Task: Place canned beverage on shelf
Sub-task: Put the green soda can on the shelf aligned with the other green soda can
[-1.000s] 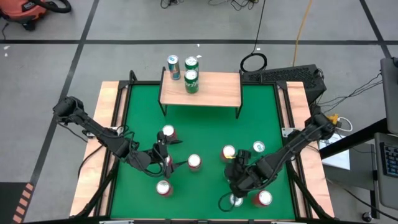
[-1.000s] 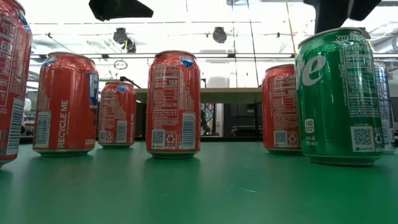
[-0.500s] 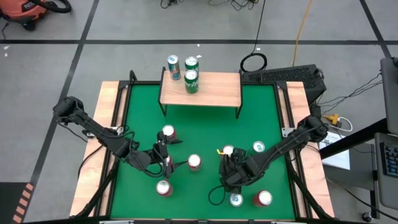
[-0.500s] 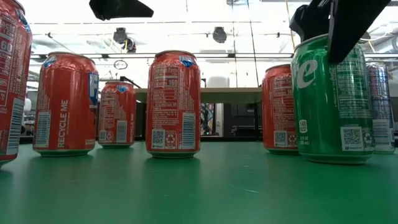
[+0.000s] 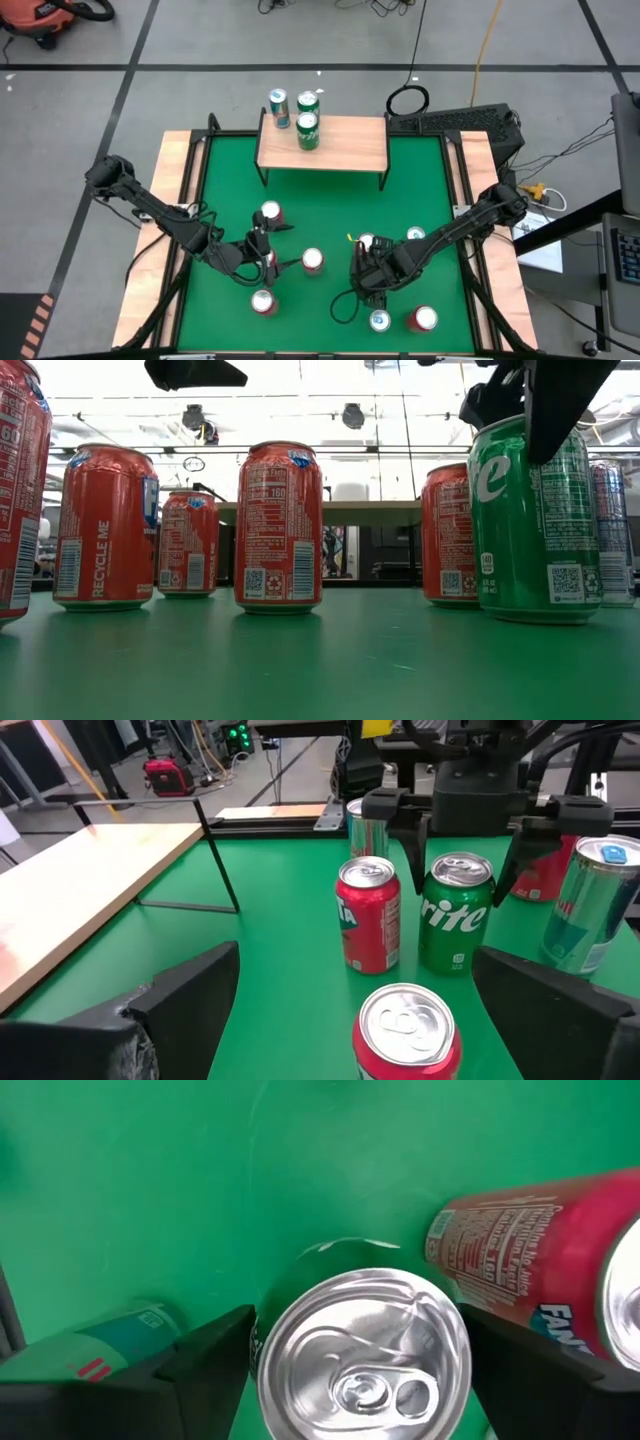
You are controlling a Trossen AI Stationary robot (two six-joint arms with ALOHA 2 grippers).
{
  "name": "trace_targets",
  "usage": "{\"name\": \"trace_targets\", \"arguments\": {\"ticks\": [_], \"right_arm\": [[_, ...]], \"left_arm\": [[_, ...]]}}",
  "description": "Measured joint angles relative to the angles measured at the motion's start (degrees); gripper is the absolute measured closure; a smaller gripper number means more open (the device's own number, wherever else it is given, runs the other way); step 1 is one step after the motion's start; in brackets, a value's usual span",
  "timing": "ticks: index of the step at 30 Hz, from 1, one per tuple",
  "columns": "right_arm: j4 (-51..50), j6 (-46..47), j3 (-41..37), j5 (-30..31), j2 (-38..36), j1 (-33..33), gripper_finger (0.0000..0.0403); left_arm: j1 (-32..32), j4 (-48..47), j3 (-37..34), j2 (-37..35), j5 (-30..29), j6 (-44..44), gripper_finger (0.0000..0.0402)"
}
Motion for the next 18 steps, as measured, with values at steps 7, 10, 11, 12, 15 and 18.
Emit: {"name": "trace_targets", "arguments": {"ticks": [7, 10, 11, 12, 15, 18], "right_arm": [[0.2, -1.0, -0.4, -4.2, 0.7, -0.7, 0.0065], [0.2, -1.9, -0.4, -5.0, 0.8, -1.2, 0.0069], [0.0, -2.2, -0.4, -5.0, 0.7, -1.4, 0.0074], [-0.1, -2.3, -0.3, -5.2, 0.7, -1.6, 0.0081], [-0.1, -2.7, -0.3, -5.3, 0.6, -1.8, 0.0105], [-0.1, -4.2, -0.3, -5.3, 0.5, -1.8, 0.0114]], "left_arm": [[0.0, 0.0, 0.0, 0.0, 0.0, 1.2, 0.0008], [0.0, 0.1, 0.0, 0.0, 0.0, 1.4, 0.0008], [0.0, 0.1, 0.0, 0.0, 0.0, 1.4, 0.0008], [0.0, 0.1, 0.0, 0.0, 0.0, 1.4, 0.0008], [0.0, 0.1, 0.0, 0.0, 0.0, 1.1, 0.0008], [0.0, 0.1, 0.0, 0.0, 0.0, 1.0, 0.0008]]}}
